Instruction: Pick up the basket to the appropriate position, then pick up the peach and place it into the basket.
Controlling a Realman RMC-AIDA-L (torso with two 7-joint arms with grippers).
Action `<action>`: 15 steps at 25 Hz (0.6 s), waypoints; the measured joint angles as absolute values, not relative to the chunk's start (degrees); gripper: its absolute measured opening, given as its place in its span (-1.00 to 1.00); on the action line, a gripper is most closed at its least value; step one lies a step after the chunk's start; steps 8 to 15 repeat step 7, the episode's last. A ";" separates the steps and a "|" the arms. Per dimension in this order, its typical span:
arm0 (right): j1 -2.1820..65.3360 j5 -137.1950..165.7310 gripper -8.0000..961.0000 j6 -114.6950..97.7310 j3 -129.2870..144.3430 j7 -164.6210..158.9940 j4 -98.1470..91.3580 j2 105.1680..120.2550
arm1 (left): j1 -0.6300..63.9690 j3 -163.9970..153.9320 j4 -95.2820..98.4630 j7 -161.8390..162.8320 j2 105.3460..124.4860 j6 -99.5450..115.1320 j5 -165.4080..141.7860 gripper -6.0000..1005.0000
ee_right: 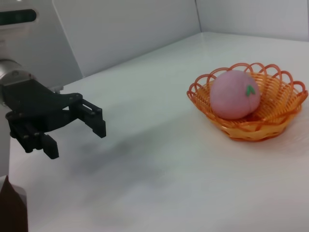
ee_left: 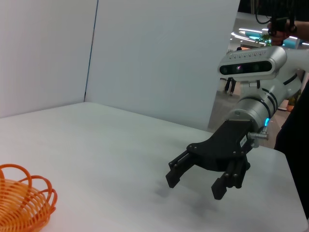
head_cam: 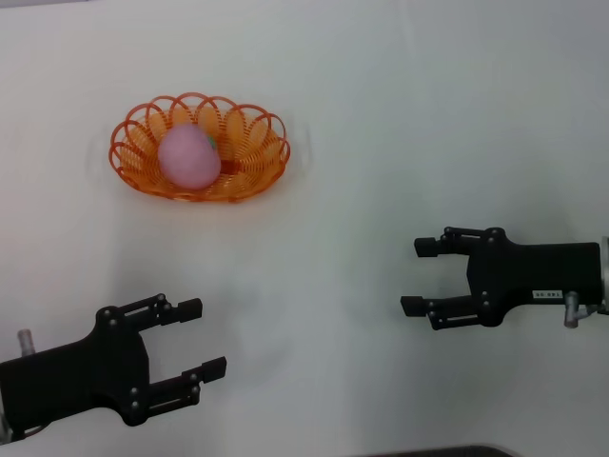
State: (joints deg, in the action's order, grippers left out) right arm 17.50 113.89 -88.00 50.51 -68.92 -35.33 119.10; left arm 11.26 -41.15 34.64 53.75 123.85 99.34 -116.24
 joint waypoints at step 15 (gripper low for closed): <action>18.06 113.82 0.87 -88.03 50.45 -68.90 -35.39 119.25 | 11.34 -40.97 34.63 52.53 123.84 98.12 -116.48 0.40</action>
